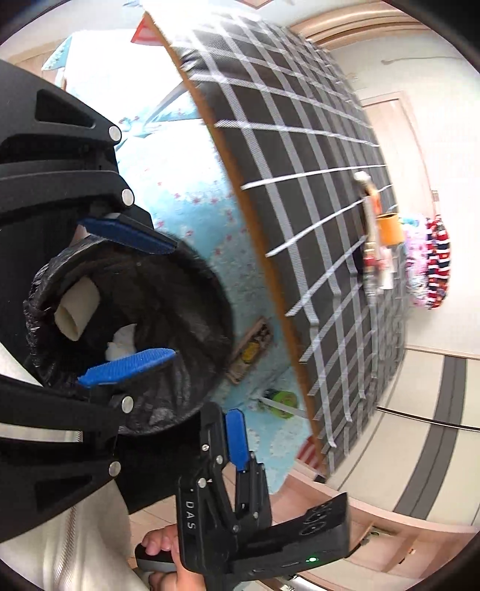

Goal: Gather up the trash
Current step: 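Move both tools back to the remaining trash on the bed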

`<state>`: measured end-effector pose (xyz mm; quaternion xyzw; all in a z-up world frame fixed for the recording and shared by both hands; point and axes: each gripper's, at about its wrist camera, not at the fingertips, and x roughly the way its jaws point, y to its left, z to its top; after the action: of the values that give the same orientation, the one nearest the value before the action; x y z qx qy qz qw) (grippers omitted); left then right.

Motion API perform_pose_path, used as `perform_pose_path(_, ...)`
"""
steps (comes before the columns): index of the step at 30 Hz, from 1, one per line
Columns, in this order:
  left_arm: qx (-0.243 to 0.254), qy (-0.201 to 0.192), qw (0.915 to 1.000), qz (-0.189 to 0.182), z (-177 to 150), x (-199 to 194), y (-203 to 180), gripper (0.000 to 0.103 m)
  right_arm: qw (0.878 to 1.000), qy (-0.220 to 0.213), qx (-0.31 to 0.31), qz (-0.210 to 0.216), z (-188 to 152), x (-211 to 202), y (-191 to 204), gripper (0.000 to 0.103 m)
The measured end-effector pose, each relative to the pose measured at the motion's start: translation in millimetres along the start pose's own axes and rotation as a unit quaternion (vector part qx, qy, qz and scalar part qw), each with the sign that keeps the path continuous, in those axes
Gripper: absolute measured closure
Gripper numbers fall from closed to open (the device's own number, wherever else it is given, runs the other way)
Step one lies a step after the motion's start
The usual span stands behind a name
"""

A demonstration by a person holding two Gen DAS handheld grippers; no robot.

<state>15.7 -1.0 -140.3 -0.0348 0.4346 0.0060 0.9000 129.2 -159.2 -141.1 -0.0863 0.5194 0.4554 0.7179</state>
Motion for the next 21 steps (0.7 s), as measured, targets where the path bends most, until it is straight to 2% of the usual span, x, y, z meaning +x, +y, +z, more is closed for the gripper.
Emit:
perform_pose_path(2, 0.003, -0.015, 0.9999, 0.004, 9, -8, 3, 0.051, 1.000, -0.014, -0.005, 0.000, 5, -8, 1, 0.059)
perform_pose_path(8, 0.000, -0.048, 0.9987, 0.018, 34, -23, 15, 0.051, 0.999, -0.047, -0.023, 0.000, 24, -27, 3, 0.059)
perform_pose_path(21, -0.018, -0.084, 0.9957, 0.033, 67, -29, 35, 0.051, 0.995, -0.096, -0.034, -0.014, 68, -44, -7, 0.059)
